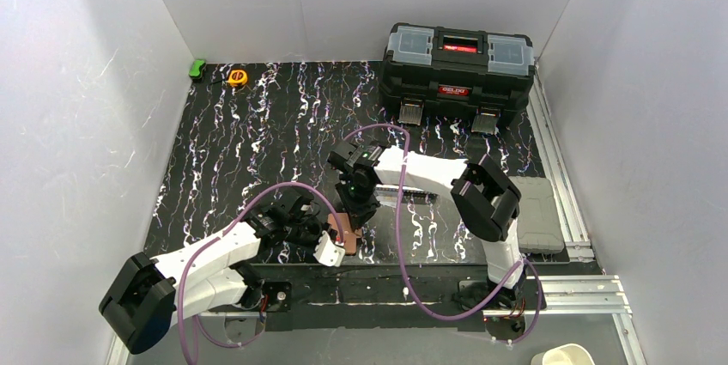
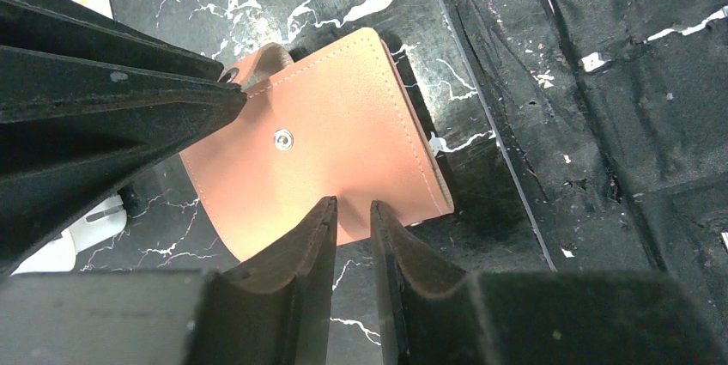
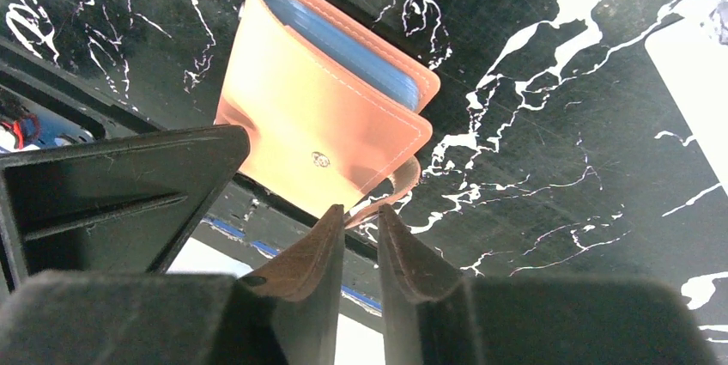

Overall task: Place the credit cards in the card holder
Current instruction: Close the card holder at the center of the board.

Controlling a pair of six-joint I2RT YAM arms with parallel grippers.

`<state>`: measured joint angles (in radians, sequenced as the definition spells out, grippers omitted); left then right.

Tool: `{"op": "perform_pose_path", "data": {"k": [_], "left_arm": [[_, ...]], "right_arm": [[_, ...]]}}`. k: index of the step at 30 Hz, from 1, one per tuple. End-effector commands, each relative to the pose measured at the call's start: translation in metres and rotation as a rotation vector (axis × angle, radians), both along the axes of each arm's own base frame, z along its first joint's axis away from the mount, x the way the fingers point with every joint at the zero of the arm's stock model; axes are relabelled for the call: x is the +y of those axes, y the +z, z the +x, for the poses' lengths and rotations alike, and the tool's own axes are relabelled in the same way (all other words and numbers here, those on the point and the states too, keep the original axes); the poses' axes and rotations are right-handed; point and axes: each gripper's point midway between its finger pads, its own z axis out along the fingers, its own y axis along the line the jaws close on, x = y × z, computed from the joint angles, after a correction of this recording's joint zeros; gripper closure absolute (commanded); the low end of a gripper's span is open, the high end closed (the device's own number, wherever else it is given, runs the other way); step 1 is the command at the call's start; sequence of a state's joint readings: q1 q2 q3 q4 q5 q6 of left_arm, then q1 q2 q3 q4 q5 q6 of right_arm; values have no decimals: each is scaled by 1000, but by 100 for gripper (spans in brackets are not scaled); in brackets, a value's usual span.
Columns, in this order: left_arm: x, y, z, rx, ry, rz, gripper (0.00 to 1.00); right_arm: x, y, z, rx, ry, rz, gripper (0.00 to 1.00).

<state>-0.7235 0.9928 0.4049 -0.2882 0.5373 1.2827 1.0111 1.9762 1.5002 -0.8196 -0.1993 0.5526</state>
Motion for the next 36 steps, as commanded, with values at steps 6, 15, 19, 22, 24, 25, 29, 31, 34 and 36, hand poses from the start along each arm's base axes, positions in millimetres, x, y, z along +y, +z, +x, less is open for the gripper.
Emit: {"op": "perform_pose_path", "data": {"k": [6,15,19,22,24,25,29,31,34,36], "left_arm": [[1,-4,-9,26,-23,0,80],[1,-4,-10,26,-24,-1,80],[1,-3,-9,25,-24,-2,80],[1,-4,-10,25,-26,-1,80],[1,-4,-10,26,-26,-2,80],[1,-4,-10,26,-25,-2,80],[1,-4,-9,24,-25,-2,80],[1,-3,-9,23,-25,-3,80],[1,-3,-9,23,-24,-4,80],[1,-3,-10,23,-26,-3,80]], "right_arm": [[0,10,2,-29,-6,-17,84],[-4,13,1,-63,12,-64,61],[-1,11,-1,-60,13,-63,61],[0,11,-3,-52,19,-58,60],[0,9,-3,-51,20,-64,60],[0,9,-3,-51,19,-66,60],[-2,5,-2,-56,15,-78,63],[-1,5,-1,-64,11,-78,67],[-1,7,1,-75,3,-72,74],[-1,9,1,-79,-2,-67,80]]}}
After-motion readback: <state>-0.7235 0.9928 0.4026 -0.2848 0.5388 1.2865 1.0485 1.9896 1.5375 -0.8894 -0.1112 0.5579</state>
